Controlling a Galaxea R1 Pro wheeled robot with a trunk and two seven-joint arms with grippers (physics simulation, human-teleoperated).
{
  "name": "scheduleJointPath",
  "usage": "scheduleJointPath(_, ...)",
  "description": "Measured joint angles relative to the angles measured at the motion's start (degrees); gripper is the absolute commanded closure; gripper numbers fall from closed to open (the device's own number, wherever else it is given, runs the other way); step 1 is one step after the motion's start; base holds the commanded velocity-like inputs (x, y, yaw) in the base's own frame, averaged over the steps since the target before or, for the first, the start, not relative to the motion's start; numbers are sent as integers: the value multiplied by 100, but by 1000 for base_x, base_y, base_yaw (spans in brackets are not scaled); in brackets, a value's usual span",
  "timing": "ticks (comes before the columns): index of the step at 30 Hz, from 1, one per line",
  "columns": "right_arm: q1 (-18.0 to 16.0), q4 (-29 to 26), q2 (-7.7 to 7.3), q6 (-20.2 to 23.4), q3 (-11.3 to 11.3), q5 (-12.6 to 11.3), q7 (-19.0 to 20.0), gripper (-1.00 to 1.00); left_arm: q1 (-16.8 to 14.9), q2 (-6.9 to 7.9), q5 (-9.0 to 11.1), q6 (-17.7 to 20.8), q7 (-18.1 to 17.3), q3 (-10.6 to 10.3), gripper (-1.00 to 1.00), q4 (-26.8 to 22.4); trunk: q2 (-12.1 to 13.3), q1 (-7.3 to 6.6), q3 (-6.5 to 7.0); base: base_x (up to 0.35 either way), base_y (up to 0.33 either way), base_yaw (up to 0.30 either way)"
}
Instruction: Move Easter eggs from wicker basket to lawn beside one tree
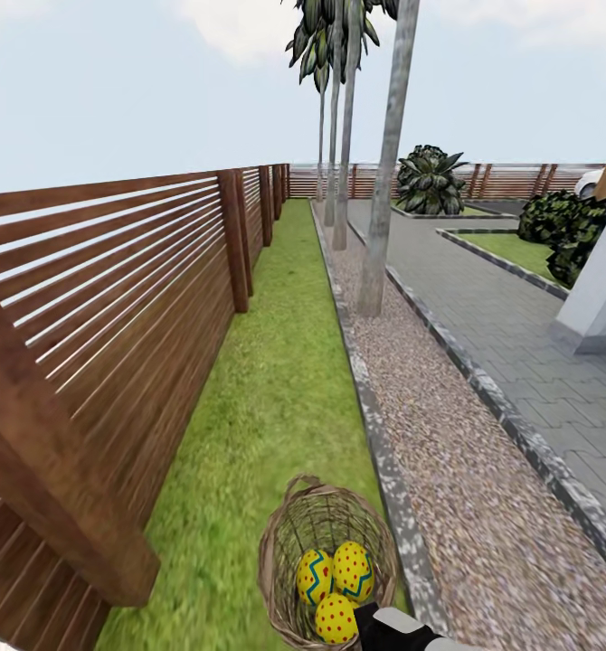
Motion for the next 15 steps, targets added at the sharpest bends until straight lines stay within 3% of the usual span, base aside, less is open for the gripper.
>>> scheduleJointPath(15, 0, -1, 0, 9, -8, 2, 35, 100, 0, -1, 0, 0, 0, 0, -100, 0, 0, 0, 12, 325, 0, 27)
